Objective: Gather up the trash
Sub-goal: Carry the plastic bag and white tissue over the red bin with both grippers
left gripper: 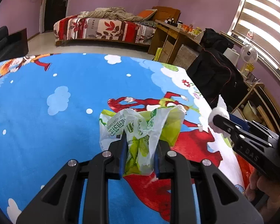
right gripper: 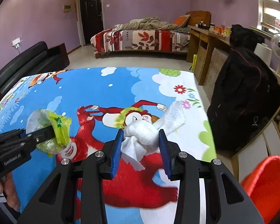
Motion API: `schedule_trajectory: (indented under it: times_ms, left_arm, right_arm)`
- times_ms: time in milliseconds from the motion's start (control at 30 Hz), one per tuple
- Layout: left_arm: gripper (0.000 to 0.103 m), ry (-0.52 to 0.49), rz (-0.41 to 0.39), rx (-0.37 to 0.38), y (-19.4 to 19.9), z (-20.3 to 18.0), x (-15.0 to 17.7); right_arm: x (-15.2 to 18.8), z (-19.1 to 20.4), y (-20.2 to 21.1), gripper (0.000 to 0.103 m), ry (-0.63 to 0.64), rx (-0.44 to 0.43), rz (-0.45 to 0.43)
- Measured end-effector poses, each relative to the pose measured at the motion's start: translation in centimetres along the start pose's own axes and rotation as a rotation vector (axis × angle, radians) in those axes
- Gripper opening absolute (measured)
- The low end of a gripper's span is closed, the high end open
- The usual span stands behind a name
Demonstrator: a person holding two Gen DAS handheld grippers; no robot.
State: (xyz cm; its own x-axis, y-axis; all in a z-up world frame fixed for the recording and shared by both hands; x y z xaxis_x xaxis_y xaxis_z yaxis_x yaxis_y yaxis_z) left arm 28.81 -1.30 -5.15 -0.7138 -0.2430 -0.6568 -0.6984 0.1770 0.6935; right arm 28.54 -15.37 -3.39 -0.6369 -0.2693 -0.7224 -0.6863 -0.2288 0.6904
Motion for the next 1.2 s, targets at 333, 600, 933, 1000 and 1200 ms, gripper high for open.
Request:
schedule_trajectory:
  times_ms: [333, 600, 933, 1000, 1200]
  left_arm:
    - [0.022, -0.090, -0.038, 0.018, 3.2, -5.5, 0.5]
    - [0.023, -0.204, -0.022, 0.107, 4.3, -13.6, 2.0]
    - [0.026, -0.343, 0.041, 0.224, 3.7, -23.1, 4.9]
    - [0.026, -0.374, 0.059, 0.249, 3.4, -24.9, 5.6]
    - [0.031, -0.444, 0.096, 0.301, 2.5, -29.6, 7.1]
  right_arm:
    - [2.4, -3.3, 6.6, 0.037, -0.045, 0.070, -0.061]
    - [5.4, -8.8, 11.6, 0.037, -0.117, 0.133, -0.088]
    - [9.7, -16.0, 16.1, 0.037, -0.220, 0.225, -0.095]
    - [10.7, -17.3, 16.6, 0.037, -0.238, 0.241, -0.088]
    - [13.1, -21.1, 18.0, 0.037, -0.288, 0.283, -0.072]
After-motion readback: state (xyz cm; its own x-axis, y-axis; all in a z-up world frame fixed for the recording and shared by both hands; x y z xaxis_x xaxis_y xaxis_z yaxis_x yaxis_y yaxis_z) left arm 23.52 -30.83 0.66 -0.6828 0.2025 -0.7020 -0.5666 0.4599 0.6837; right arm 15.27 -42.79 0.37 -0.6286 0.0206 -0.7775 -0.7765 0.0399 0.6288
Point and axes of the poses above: each gripper's, at about its wrist camera, not at the fingertips, and y roughly against the way its jaws point, z to its left, x to its underside, the point moved 7 cm from there along -y, roughly the way its jaws point, and after that the axes turned 4 degrees about y, right-handed, at the moved point
